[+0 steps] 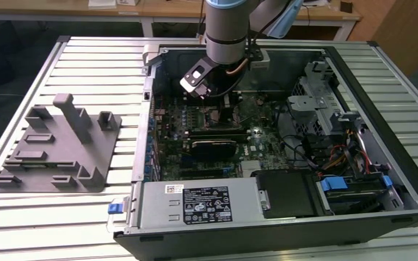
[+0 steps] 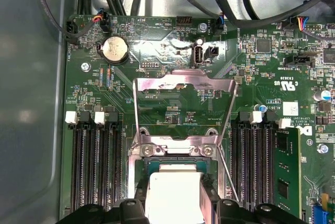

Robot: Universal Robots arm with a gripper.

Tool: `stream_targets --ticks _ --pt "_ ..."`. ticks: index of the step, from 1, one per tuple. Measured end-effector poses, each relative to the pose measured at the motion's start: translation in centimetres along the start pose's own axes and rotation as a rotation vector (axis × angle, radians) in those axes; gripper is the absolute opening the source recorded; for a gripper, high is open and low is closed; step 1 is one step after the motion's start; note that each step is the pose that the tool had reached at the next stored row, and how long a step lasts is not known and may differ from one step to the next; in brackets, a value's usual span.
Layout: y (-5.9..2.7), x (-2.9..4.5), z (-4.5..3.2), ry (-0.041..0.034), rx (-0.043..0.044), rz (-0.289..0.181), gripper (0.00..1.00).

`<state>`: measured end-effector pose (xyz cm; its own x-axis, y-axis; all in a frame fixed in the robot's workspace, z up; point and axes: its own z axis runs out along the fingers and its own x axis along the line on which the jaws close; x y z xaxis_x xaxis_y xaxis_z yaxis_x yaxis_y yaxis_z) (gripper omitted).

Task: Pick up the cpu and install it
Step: 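Place the cpu into insertion slot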

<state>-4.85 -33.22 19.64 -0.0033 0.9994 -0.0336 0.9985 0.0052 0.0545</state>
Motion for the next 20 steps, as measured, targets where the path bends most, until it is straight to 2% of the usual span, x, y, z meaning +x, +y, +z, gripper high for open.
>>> stream_targets --ticks 12,13,20 --pt "0.0 0.0 0.02 0.0001 -0.0001 0.0 0.5" --pt "0.01 0.0 -0.09 0.0 -0.0001 0.0 0.56" --pt "0.04 -0.02 -0.71 0.0004 -0.0003 0.0 0.56"
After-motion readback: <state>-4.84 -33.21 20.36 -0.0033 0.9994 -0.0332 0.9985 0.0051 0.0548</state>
